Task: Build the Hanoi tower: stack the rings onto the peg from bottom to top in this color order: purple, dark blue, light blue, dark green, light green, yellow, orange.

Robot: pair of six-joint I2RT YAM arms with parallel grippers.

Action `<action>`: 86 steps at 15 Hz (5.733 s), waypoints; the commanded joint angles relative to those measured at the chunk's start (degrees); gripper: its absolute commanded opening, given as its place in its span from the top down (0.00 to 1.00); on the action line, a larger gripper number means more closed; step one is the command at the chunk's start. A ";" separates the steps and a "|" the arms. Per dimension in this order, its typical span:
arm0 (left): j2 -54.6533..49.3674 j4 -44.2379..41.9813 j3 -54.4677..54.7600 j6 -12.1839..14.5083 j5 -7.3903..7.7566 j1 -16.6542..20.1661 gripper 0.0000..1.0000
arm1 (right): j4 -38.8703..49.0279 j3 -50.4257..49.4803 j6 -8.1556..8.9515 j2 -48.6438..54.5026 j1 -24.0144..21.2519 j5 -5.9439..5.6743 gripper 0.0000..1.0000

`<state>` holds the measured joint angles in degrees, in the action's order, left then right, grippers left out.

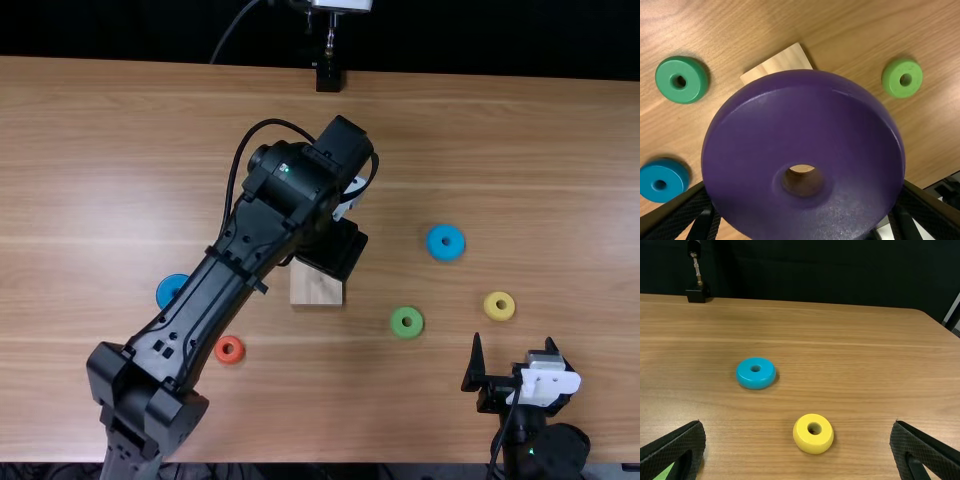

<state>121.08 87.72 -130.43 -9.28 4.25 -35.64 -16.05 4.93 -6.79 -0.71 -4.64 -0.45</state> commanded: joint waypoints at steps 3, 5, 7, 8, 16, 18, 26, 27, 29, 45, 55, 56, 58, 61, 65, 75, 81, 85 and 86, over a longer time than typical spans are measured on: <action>1.97 -0.08 -0.88 -0.53 0.07 -0.22 1.00 | -4.05 -4.05 0.04 0.71 -0.01 0.03 0.00; 2.32 -0.08 -0.88 -0.53 -0.03 -0.13 1.00 | -4.05 -4.05 0.04 0.71 -0.01 0.13 0.00; 2.41 -0.08 -1.93 -0.53 -0.24 -0.05 1.00 | -4.05 -4.05 0.04 0.71 -0.10 0.13 0.00; 2.41 -0.08 -2.20 -0.53 -0.24 0.04 1.00 | -4.05 -4.05 0.04 0.71 -0.01 0.13 0.00; 2.41 0.66 -1.05 -0.64 0.71 0.39 0.00 | -4.05 -4.05 0.04 0.71 -0.01 0.03 0.00; 2.41 0.66 -1.05 -0.64 0.60 0.48 0.00 | -4.05 -4.05 0.04 0.71 -0.01 0.13 0.00; -0.14 -8.83 -1.93 -0.64 0.18 3.56 0.00 | -4.05 -4.05 0.04 0.71 -0.01 0.13 0.00; -3.04 -12.42 -1.40 -0.64 0.28 4.44 0.00 | -4.05 -4.05 0.04 0.71 -0.01 0.13 0.00; -6.99 -20.33 0.62 -0.53 0.07 7.07 0.00 | -4.05 -4.05 0.04 0.71 -0.01 0.03 0.00; -41.45 -32.98 60.03 -0.32 -6.47 27.29 0.00 | -4.05 -4.05 0.04 0.71 -0.01 0.13 0.00; -27.82 -32.77 63.90 4.64 -6.57 27.20 0.00 | -4.05 -4.05 0.04 0.71 -0.01 0.03 0.00; -26.59 -32.98 63.99 4.64 -6.47 27.20 0.00 | -4.05 -4.05 0.04 0.71 -0.01 0.03 0.00; -24.66 -35.20 63.99 4.64 -6.47 27.11 0.00 | -4.05 -4.05 0.04 0.71 -0.01 0.03 0.00; -21.76 -39.42 64.16 4.85 -6.47 27.20 0.00 | -4.05 -4.05 0.04 0.71 -0.01 0.03 0.00; -17.89 -39.52 64.16 4.95 -6.47 27.20 0.00 | -4.05 -4.05 0.04 0.71 -0.01 0.13 0.00; -13.59 -41.11 64.07 4.85 -5.52 27.55 0.00 | -4.05 -4.05 0.04 0.71 -0.01 0.13 0.00; -14.03 -46.48 66.36 4.74 -2.14 27.64 1.00 | -4.05 -4.05 0.04 0.71 -0.01 0.13 0.00; -14.55 -48.80 68.56 4.85 -2.14 27.90 1.00 | -4.05 -4.05 0.04 0.71 -0.10 0.13 0.00; -14.55 -48.28 68.03 4.85 -2.14 27.90 1.00 | -4.05 -4.05 0.04 0.71 -0.01 0.03 0.00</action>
<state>105.25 38.52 -64.14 -4.67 0.16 -8.19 -16.03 4.93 -6.79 -0.69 -4.64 -0.45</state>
